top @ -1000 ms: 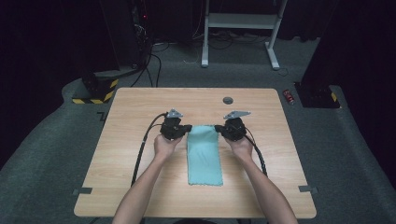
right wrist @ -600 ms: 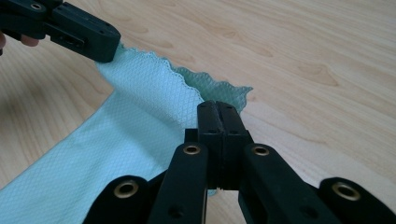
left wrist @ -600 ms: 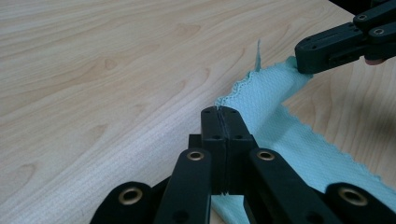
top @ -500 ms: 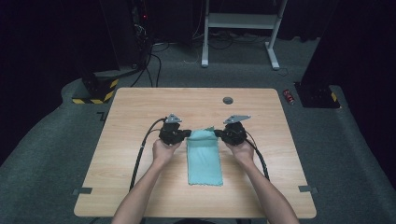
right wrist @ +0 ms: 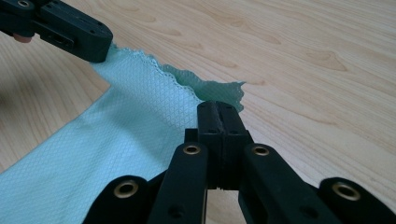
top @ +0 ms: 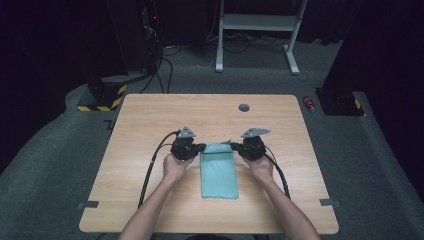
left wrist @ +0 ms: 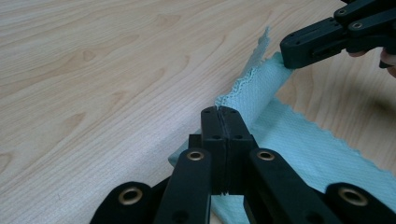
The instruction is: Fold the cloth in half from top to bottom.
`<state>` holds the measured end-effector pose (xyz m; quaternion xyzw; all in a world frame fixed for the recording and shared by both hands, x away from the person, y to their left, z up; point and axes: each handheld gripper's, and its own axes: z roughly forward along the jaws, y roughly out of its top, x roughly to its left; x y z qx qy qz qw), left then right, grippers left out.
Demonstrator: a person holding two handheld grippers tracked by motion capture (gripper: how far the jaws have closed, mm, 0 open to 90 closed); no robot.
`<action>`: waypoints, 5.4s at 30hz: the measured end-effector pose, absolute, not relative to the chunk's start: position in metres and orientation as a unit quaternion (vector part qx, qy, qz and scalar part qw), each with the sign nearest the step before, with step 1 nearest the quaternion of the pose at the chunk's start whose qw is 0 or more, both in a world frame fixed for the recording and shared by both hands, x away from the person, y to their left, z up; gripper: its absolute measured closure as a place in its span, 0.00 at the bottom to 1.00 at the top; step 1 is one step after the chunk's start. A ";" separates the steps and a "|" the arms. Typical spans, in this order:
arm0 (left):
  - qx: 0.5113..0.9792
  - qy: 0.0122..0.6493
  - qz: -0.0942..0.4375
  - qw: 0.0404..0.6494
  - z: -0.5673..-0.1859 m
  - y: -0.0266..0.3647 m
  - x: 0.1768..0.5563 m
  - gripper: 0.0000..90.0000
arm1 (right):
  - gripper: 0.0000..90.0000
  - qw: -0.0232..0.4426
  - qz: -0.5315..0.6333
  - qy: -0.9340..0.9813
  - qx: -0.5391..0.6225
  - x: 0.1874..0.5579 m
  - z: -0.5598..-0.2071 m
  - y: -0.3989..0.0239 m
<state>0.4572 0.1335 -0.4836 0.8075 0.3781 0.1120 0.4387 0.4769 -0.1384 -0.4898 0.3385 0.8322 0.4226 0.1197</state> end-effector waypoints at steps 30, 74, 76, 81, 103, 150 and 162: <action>0.823 0.346 0.114 0.436 -0.490 0.132 0.414 0.99 | 1.00 0.152 0.425 0.844 0.290 0.426 -0.499 -0.144; 0.829 0.331 0.096 0.441 -0.507 0.134 0.371 0.99 | 1.00 0.130 0.425 0.855 0.268 0.385 -0.505 -0.149; 0.827 0.334 0.093 0.442 -0.508 0.133 0.371 0.99 | 1.00 0.128 0.425 0.855 0.269 0.384 -0.507 -0.149; 0.827 0.332 0.091 0.444 -0.509 0.132 0.368 0.99 | 1.00 0.125 0.425 0.855 0.269 0.381 -0.507 -0.151; 0.833 0.326 0.069 0.441 -0.515 0.130 0.351 0.99 | 1.00 0.112 0.419 0.866 0.247 0.352 -0.514 -0.158; 0.828 0.337 0.070 0.442 -0.508 0.121 0.342 0.67 | 0.92 0.091 0.429 0.863 0.253 0.341 -0.510 -0.162; 0.856 0.323 0.088 0.395 -0.518 0.125 0.334 0.62 | 0.90 0.087 0.398 0.878 0.252 0.341 -0.520 -0.160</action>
